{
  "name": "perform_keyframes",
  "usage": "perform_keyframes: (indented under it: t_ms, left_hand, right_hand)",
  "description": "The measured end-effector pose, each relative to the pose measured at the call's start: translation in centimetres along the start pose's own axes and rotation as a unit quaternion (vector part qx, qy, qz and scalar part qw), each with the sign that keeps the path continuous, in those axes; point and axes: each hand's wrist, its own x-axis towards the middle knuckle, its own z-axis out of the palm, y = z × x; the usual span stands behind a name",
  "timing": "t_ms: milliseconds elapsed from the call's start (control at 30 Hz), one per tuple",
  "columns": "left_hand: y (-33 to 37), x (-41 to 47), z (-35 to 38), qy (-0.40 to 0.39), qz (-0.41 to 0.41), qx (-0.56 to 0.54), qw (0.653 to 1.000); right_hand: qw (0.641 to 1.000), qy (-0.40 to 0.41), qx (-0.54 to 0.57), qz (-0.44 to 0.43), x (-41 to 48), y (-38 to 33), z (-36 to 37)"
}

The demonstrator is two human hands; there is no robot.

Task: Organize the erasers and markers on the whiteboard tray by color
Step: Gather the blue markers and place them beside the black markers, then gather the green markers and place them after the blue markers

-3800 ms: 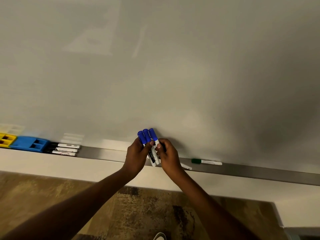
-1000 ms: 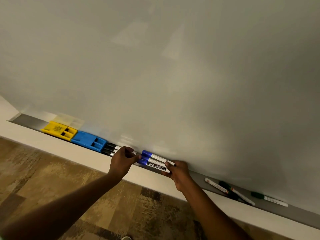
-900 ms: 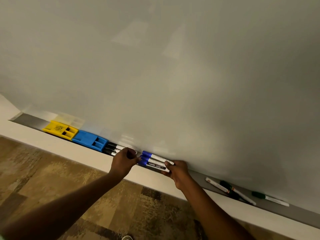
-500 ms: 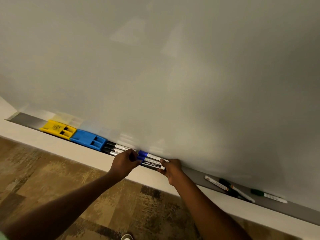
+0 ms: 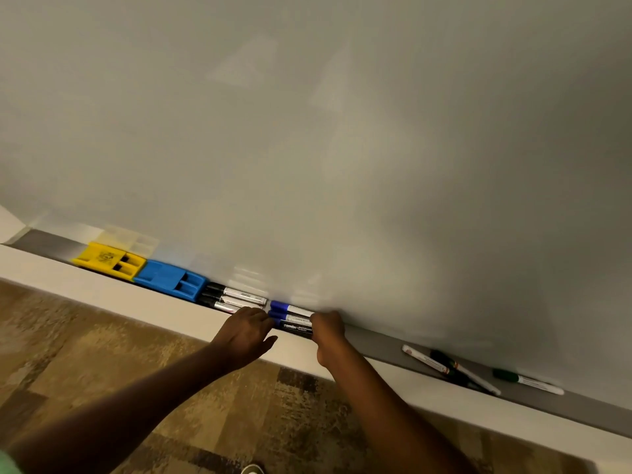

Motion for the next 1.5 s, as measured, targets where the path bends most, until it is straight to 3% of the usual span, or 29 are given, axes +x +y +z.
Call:
perform_keyframes:
  t_ms: [367,967,1267,1500]
  left_hand:
    - [-1.1,-0.1,0.6,-0.037,0.06,0.07,0.995]
    - [-0.2,1.0,0.8,-0.001,0.099,0.104,0.99]
    - [4.1,3.0,0.9,0.05,0.104,0.05,0.992]
    - [8.6,5.1,2.0,0.008,0.113,0.043,0.993]
  right_hand:
    - [0.989,0.012,-0.146,0.007,-1.7,-1.0,0.3]
    - [0.997,-0.013,-0.066,-0.047,-1.8,-0.7,-2.7]
    - [0.95,0.065,-0.255,-0.169,-1.3,0.7,-10.3]
    - [0.894,0.201,-0.377,-0.136,-0.6,2.9,-17.2]
